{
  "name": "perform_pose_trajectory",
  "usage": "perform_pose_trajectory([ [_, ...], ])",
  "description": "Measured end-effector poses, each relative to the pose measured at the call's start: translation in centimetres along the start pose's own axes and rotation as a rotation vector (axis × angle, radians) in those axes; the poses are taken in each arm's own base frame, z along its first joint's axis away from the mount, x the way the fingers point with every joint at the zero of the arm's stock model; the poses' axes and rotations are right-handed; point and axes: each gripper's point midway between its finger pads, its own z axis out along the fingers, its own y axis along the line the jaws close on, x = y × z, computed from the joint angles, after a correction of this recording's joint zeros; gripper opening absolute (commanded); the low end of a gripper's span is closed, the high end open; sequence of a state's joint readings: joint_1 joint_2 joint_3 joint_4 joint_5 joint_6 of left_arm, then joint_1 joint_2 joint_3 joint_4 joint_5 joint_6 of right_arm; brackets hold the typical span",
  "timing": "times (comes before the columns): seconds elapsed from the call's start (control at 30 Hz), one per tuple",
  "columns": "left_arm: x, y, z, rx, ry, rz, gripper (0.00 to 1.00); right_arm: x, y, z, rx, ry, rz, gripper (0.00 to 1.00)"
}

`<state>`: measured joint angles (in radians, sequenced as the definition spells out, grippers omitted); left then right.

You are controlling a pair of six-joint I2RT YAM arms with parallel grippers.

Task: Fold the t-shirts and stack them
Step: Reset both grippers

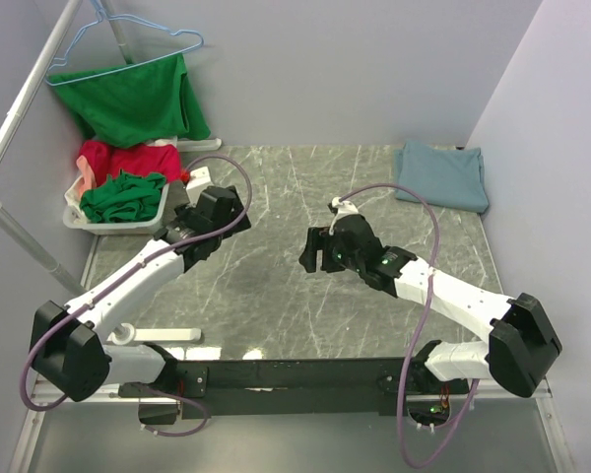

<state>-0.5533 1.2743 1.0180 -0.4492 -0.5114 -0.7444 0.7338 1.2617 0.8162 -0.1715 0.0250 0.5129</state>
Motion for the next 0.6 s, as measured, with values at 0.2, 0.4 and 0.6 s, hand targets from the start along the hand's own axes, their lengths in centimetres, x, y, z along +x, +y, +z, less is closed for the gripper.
perform_pose_trajectory([
  [0.2,0.12,-0.43,-0.41,-0.002,-0.019,0.017,0.99,0.05,0.09,-0.01,0.017,-0.011,-0.008,0.82],
  [0.4,0.08,-0.41,-0.6,-0.017,-0.038,0.029,0.99,-0.02,-0.02,0.01,0.026,-0.017,-0.01,0.82],
  [0.6,0.15,-0.46,-0.76,-0.024,-0.048,0.038,0.99,0.0,-0.03,0.02,0.03,-0.019,-0.012,0.82],
])
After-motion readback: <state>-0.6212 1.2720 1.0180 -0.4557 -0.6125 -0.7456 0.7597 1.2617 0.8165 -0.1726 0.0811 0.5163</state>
